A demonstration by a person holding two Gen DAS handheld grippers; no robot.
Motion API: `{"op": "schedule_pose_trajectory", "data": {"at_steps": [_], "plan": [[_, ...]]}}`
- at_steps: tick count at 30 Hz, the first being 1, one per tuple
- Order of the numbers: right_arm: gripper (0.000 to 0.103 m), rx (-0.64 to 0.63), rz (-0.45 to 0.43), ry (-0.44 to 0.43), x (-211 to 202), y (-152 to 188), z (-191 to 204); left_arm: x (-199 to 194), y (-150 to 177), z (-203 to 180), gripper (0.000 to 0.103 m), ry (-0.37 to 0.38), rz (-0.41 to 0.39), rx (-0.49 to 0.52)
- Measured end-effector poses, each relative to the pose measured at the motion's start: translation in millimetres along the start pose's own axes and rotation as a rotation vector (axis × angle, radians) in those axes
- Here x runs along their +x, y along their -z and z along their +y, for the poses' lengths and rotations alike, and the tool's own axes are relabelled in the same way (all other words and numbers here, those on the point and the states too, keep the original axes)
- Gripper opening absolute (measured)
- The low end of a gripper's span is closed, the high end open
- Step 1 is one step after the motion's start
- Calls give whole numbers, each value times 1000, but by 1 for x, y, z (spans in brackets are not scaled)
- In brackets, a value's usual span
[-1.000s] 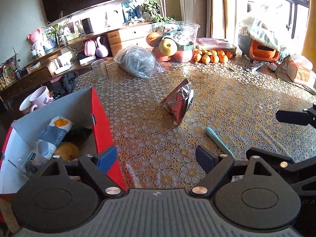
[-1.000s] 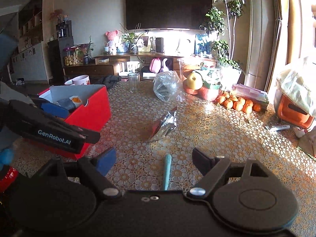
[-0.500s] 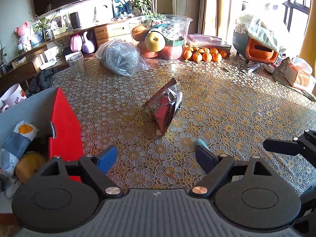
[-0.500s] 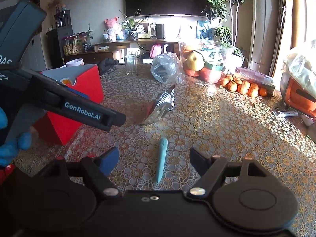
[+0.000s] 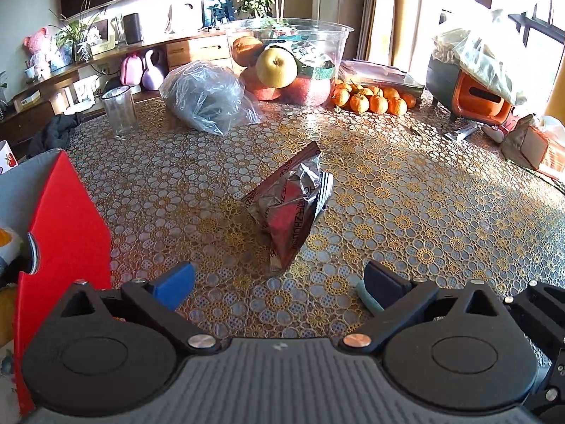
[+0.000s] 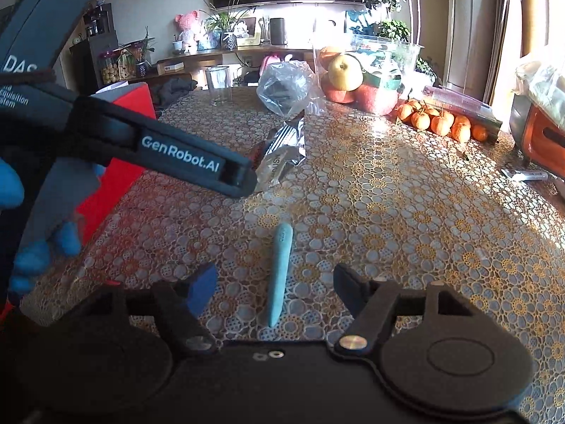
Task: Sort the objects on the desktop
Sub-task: 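Grasp the teal marker with the right gripper while the left grasps the silver snack packet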
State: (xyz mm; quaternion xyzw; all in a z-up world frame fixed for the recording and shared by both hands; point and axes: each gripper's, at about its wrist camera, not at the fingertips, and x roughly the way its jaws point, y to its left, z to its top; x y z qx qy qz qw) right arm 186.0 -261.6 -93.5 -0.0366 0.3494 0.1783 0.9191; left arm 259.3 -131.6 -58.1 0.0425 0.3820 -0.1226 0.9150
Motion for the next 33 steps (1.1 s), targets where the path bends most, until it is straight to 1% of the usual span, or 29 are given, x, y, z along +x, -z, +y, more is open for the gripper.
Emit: {"op": "schedule_pose_trajectory", "data": {"at_steps": [6, 8, 9, 17, 21, 26, 29, 30, 31, 33], "plan": [[69, 7, 16, 2, 15, 2, 1, 19, -6, -2, 103, -9, -18, -6], [66, 8, 21, -2, 18, 3, 0, 26, -7, -4, 103, -19, -18, 3], [63, 7, 24, -2, 19, 3, 0, 28, -7, -5, 103, -22, -20, 6], [57, -18, -2, 16, 21, 5, 3, 51, -10, -7, 103, -32, -17, 13], [56, -42, -17, 30, 21, 8, 5, 61, -9, -7, 103, -40, -17, 16], [56, -36, -28, 37, 20, 9, 6, 68, -8, -6, 103, -44, -25, 11], [52, -38, -36, 39, 19, 10, 7, 72, -8, -6, 103, -37, -34, 10], [48, -37, -40, 40, 19, 10, 7, 73, -8, -7, 102, -37, -36, 12], [41, -39, -43, 39, 19, 10, 8, 74, -8, -7, 102, -37, -39, 17], [32, -42, -47, 42, 19, 10, 8, 74, -7, -9, 101, -32, -46, 27]]}}
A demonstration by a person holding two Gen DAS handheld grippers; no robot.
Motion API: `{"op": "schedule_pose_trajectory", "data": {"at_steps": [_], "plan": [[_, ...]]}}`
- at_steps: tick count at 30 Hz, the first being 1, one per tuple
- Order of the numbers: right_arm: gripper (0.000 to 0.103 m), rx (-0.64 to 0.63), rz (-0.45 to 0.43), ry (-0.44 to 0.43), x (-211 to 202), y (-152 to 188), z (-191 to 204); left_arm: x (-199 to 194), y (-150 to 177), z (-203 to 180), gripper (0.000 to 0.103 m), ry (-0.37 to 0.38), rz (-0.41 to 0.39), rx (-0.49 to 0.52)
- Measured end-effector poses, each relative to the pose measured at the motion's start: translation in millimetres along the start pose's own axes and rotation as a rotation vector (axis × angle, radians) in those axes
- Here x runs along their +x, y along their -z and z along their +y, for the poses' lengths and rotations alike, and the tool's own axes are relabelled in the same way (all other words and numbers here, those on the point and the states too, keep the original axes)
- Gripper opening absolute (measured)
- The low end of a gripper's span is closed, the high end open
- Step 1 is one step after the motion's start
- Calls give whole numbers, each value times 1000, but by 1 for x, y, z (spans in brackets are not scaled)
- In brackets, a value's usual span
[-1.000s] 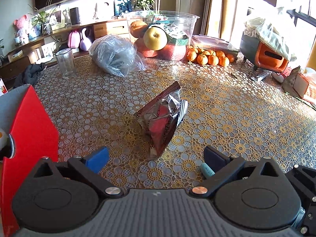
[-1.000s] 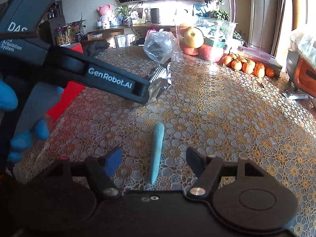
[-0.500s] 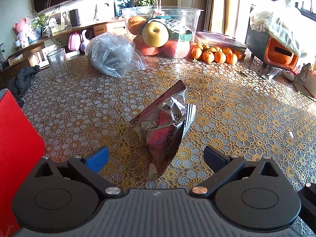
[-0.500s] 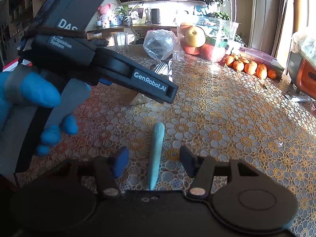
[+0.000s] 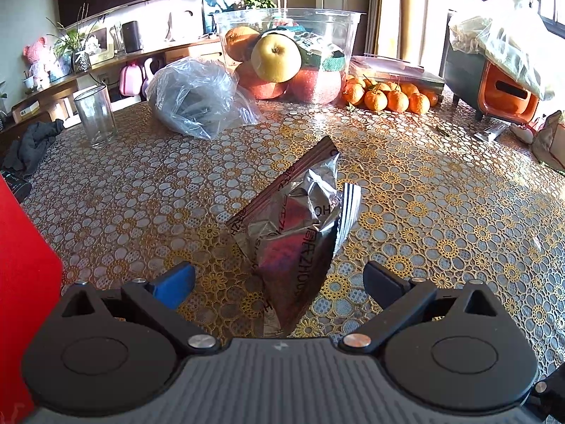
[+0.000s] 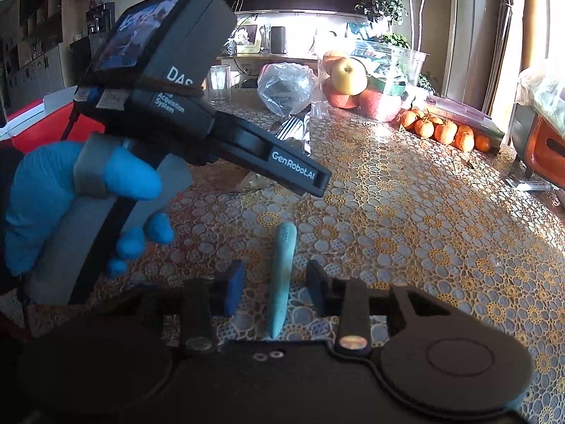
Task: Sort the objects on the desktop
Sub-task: 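Grasp the teal marker with the right gripper while the left grasps the silver snack packet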
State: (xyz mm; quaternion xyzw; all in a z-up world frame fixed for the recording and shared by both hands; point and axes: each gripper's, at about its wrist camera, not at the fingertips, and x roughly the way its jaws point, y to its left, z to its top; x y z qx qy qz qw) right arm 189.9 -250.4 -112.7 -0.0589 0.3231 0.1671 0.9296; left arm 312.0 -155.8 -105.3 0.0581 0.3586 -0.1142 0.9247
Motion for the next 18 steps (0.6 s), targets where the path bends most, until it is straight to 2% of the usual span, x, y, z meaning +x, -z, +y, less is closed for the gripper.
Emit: {"op": "schedule_pose_trajectory", "data": {"at_steps": [2, 5, 7, 10, 15, 18], "plan": [[23, -11, -6, -3, 0, 0, 1, -1, 0, -2, 94, 7, -12, 13], [13, -26, -8, 1, 0, 0, 4, -1, 1, -5, 77, 12, -16, 26], [11, -35, -8, 7, 1, -1, 5, -3, 1, -6, 61, 2, -24, 34], [11, -30, -8, 8, 1, -1, 5, -5, 0, -6, 48, 7, -36, 43], [10, -25, -3, 13, 1, -2, 4, -9, 0, -13, 36, -12, -41, 95], [10, -13, -4, 14, -2, -2, 4, -13, 0, -16, 34, -8, -43, 111]]}}
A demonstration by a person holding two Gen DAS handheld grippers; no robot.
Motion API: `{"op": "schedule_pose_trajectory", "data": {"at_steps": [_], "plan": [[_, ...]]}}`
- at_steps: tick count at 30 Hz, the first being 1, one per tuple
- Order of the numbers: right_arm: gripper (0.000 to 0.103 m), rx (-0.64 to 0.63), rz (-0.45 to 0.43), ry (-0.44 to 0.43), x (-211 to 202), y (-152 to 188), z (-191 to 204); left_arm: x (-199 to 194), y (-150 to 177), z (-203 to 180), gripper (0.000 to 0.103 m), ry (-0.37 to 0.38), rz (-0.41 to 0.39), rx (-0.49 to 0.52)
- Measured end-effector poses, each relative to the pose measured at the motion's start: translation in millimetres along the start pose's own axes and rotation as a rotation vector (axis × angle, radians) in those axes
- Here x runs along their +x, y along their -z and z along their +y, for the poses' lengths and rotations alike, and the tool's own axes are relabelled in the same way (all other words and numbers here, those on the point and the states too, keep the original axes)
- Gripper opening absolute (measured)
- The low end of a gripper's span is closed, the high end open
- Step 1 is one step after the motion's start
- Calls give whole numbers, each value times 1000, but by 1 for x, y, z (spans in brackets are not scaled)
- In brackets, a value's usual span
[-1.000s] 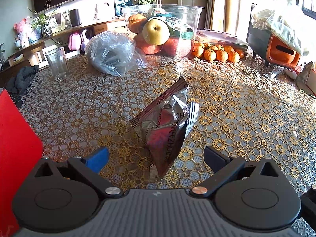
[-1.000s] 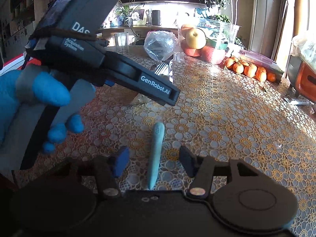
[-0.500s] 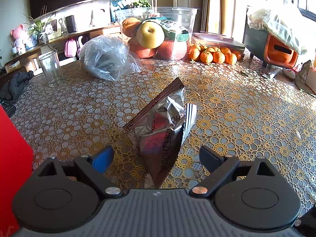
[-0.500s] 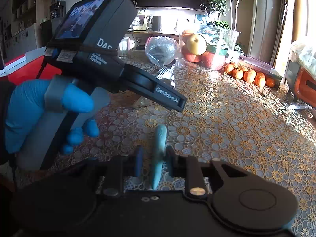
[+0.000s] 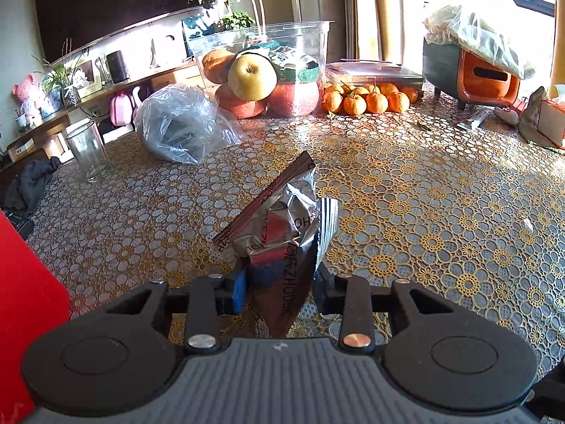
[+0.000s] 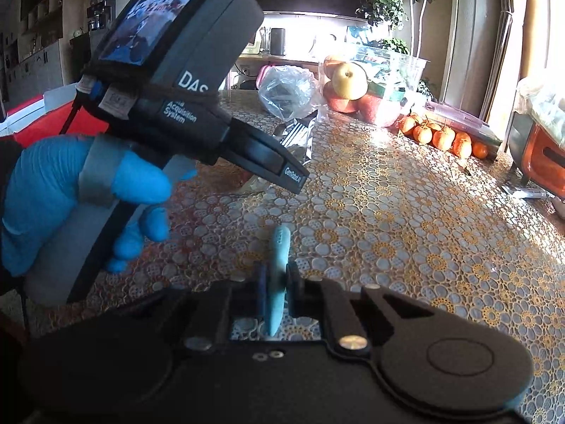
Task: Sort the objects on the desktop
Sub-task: 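Grasp the teal marker with the right gripper while the left grasps the silver snack packet, then carry the silver packet and teal marker with both grippers over the red box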
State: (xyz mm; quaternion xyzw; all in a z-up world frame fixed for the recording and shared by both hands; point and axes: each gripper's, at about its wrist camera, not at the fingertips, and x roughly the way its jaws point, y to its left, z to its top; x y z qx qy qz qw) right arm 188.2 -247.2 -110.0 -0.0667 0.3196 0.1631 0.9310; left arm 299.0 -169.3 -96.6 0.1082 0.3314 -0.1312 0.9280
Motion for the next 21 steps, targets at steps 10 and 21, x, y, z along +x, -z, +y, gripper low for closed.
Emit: {"op": "schedule_pose_trajectory", "data": {"at_steps": [10, 21], "plan": [[10, 9, -11, 18, -13, -3, -4, -26, -3, 0, 33, 27, -10, -10], [10, 19, -48, 38, -40, -11, -5, -60, -1, 2, 33, 43, -11, -37]]}}
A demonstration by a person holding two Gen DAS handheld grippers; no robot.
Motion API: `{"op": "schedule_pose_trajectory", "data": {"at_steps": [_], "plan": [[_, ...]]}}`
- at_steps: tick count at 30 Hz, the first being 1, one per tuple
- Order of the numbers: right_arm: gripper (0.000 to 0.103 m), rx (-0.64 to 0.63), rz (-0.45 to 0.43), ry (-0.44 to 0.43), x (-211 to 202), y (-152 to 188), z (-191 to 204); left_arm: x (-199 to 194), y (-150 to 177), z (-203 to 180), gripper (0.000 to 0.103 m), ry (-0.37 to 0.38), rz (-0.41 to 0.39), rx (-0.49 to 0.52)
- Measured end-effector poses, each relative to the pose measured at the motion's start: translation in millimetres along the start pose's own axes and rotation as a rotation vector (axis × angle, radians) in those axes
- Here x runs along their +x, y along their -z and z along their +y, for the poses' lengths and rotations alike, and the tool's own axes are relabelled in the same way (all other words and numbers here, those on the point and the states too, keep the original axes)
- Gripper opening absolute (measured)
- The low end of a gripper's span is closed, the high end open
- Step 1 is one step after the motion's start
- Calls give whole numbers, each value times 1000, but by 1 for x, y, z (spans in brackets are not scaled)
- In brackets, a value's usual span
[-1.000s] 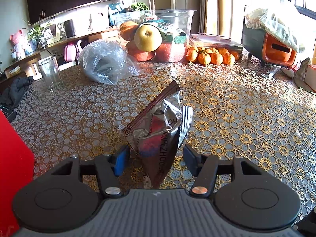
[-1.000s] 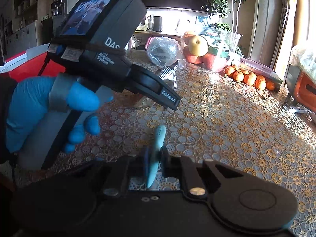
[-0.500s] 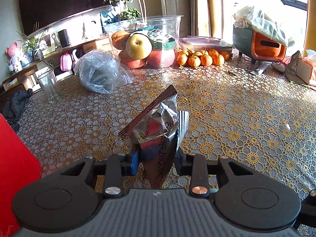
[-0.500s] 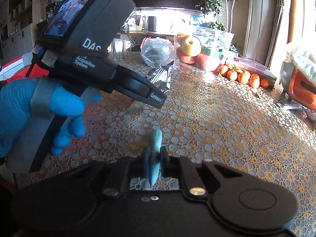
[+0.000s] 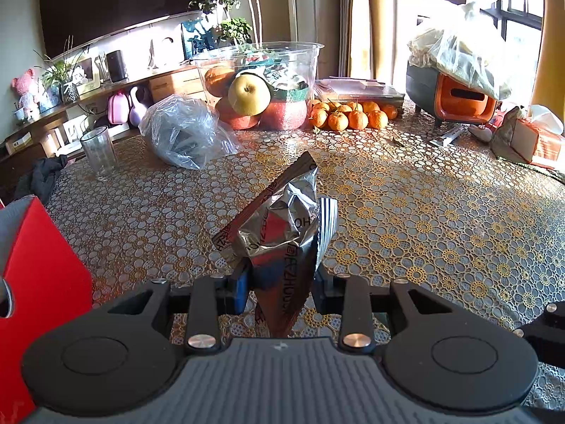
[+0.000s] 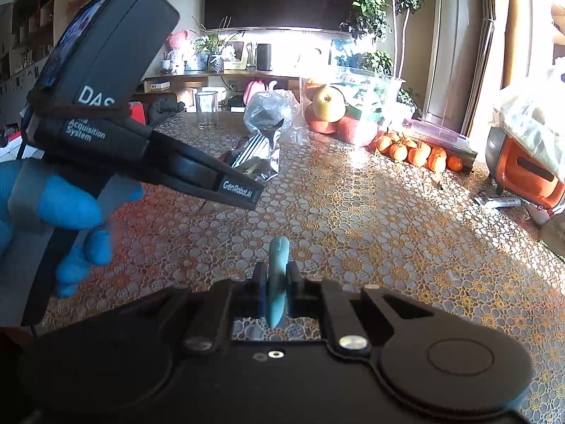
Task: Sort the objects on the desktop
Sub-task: 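Carry the silver packet and teal marker with both grippers over the red box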
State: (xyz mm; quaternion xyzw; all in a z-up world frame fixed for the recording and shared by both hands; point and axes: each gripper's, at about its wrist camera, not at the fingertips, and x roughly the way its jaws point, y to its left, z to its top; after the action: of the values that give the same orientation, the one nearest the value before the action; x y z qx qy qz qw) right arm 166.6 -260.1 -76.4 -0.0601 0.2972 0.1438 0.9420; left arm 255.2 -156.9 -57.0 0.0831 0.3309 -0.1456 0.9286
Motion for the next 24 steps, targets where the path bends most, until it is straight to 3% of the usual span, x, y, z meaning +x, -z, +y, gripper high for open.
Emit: {"op": "schedule_pose_trajectory", "data": {"at_steps": [24], "plan": [[10, 6, -90, -26, -62, -40, 31, -109, 9, 37, 33, -7, 8, -102]]}}
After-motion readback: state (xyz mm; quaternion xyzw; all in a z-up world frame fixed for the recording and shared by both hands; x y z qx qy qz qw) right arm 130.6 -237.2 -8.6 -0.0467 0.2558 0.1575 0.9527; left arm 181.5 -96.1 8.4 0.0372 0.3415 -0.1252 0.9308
